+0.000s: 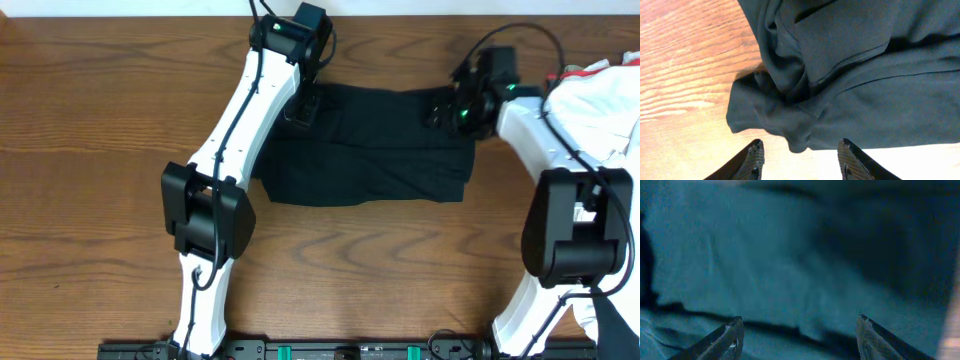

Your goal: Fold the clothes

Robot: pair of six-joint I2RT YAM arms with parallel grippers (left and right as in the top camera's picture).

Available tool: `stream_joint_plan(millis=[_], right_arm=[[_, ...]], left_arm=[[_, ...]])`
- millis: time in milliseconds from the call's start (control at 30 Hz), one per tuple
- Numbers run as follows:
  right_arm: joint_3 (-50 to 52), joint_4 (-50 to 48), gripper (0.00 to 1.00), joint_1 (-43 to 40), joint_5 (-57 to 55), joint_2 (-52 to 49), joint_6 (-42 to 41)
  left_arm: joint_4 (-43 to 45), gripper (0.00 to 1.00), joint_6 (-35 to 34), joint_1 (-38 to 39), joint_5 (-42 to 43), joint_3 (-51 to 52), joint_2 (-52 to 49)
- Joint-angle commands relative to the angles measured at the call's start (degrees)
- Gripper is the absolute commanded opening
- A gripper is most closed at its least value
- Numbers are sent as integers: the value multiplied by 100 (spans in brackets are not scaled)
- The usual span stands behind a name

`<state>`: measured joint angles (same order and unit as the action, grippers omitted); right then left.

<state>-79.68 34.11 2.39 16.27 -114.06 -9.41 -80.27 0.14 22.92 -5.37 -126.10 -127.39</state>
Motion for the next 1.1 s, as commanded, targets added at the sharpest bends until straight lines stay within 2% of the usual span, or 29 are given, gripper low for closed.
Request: stream_joint_plan(millis=[0,100,233,433,700,800,867,967,1067], right_arm=[[369,-219,70,229,87,-22,-92],[732,-538,70,398,-63,-28,-225],[1117,-815,70,479,-339,-35,-660],[1502,-949,69,481,-337,-37,-863],[1652,-920,68,481,-334,-37,-861],[1652,-907,68,481,-337,-37,-859],[1652,-907,68,481,-337,-37,-859],[1652,-907,67,481,-339,-37,-859],[1652,-903,68,481,-341,-37,-857]], left_arm=[[57,50,-48,-37,-107,-13,-85],[468,58,-22,-35,214,109,-90],[1130,60,323,-35,994,518,-111],[2120,60,323,-68,1027,1443,-120],[2697,58,323,-254,702,2173,-120],[2747,47,321,-348,699,2186,-120],[2787,33,323,-409,699,2186,-120],[2765,7,319,-501,557,2186,-118],[2640,6,146,-612,92,2186,-57]])
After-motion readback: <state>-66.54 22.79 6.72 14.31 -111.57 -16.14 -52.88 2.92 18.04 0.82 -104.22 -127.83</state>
